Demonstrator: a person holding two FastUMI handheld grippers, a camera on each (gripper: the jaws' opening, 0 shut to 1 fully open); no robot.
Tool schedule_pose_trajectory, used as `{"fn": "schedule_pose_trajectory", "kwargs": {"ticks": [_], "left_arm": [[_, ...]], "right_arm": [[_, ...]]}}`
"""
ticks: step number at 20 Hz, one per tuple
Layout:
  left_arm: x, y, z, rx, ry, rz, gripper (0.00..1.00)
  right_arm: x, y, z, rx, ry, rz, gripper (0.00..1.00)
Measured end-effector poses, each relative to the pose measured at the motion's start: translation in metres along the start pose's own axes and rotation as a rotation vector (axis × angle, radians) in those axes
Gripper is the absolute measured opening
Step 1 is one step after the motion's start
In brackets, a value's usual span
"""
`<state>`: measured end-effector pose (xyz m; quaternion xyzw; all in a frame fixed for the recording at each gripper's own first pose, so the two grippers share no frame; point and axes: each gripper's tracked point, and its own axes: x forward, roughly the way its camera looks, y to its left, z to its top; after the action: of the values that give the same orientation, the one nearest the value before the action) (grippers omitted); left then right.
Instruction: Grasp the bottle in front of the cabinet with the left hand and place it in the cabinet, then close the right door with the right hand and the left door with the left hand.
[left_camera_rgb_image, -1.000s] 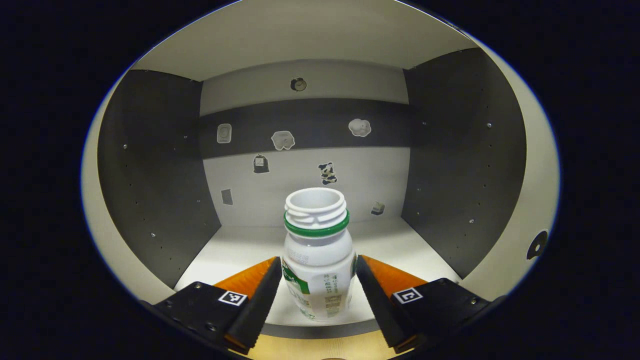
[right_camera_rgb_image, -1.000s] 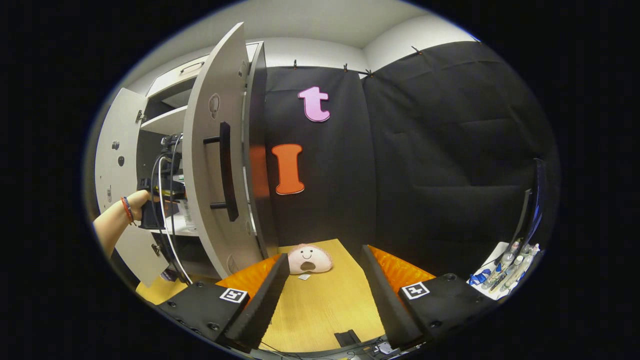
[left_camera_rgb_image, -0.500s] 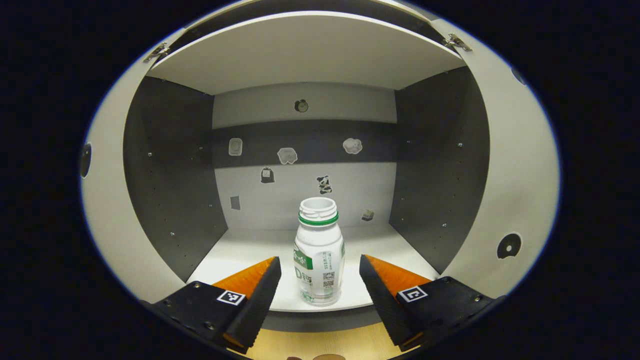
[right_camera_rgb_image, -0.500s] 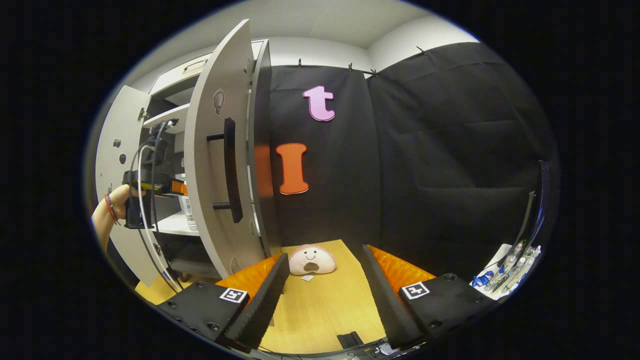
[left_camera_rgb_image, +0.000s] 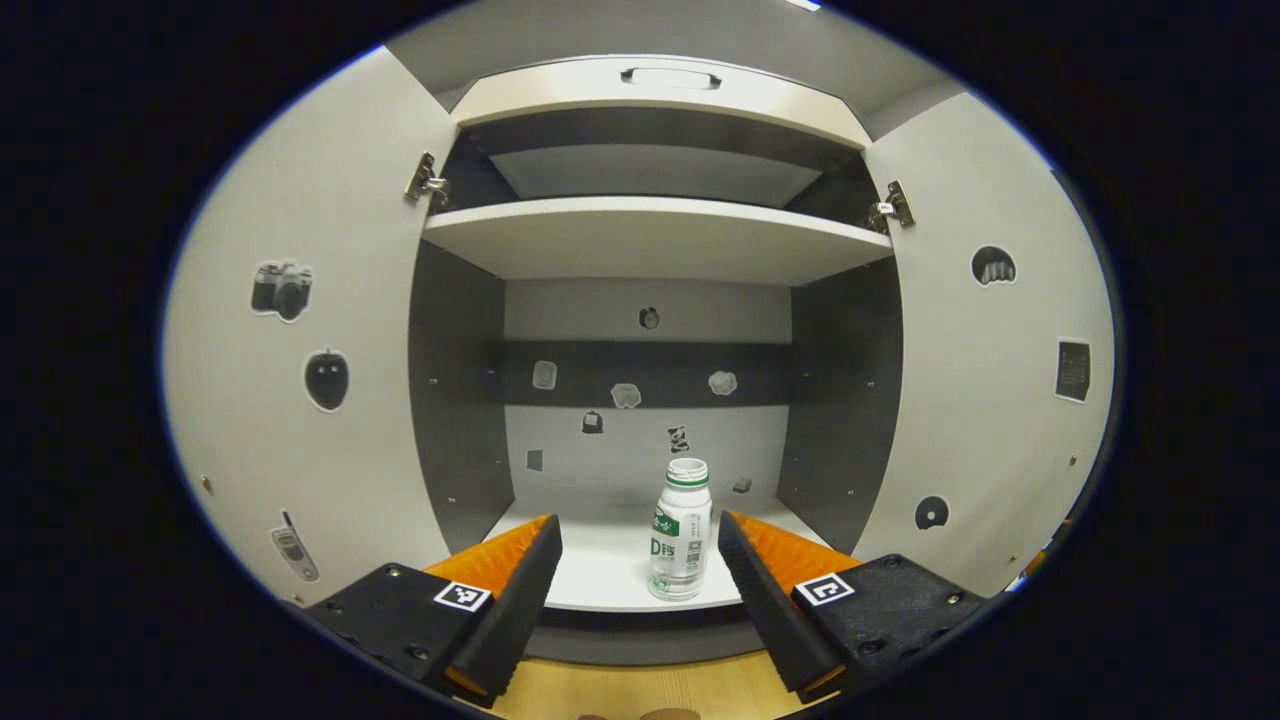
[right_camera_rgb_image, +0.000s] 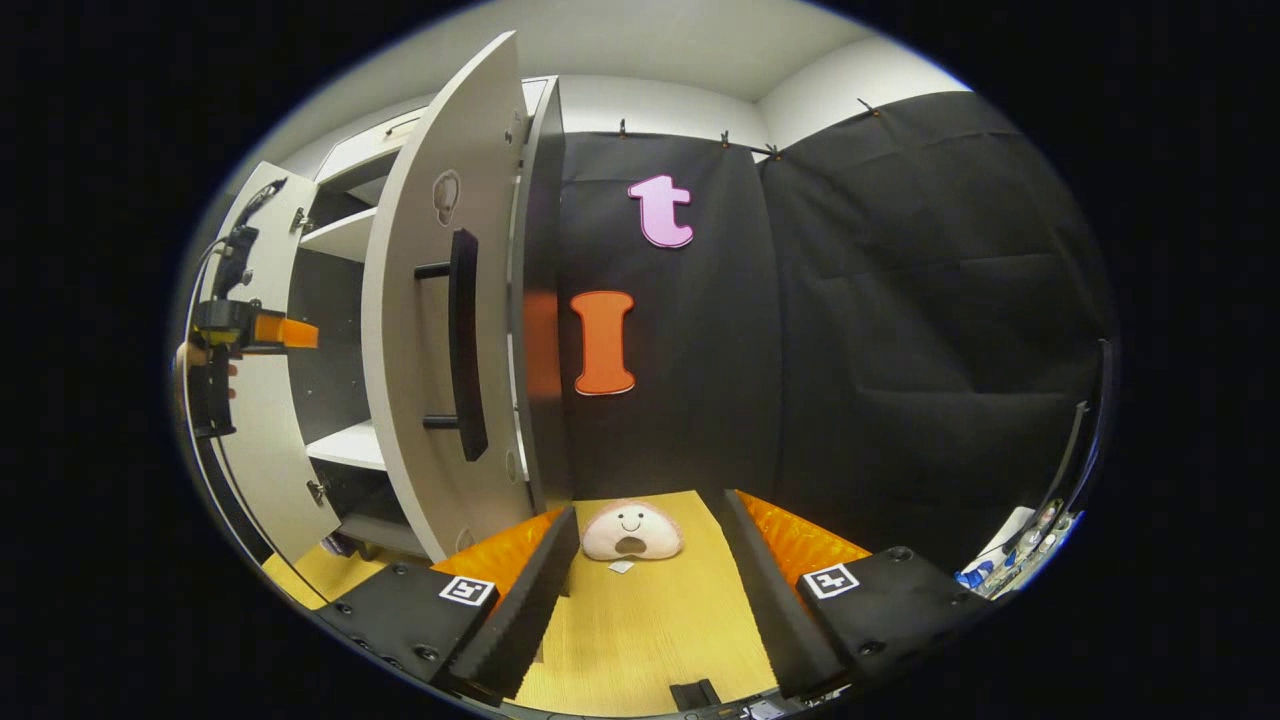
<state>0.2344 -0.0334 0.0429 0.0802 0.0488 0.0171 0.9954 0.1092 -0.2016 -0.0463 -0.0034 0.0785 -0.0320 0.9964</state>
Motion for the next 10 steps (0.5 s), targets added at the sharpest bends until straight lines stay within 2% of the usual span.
{"fn": "schedule_pose_trajectory", "kwargs": {"ticks": [2, 3, 7, 10], "left_arm": [[-0.024, 0.016, 0.009, 0.011, -0.022, 0.024, 0.95], [-0.035, 0.024, 0.011, 0.013, -0.030, 0.038, 0.97], [-0.071, 0.065, 0.009, -0.010, -0.050, 0.120, 0.95], [-0.094, 0.081, 0.011, -0.031, -0.074, 0.154, 0.93]], "right_arm": [[0.009, 0.004, -0.002, -0.022, -0.005, 0.003, 0.96], [0.014, 0.005, -0.003, -0.034, -0.009, 0.006, 0.96], [0.034, 0.026, -0.010, -0.039, -0.018, 0.051, 0.96], [0.041, 0.045, -0.018, -0.068, 0.000, 0.086, 0.96]]}}
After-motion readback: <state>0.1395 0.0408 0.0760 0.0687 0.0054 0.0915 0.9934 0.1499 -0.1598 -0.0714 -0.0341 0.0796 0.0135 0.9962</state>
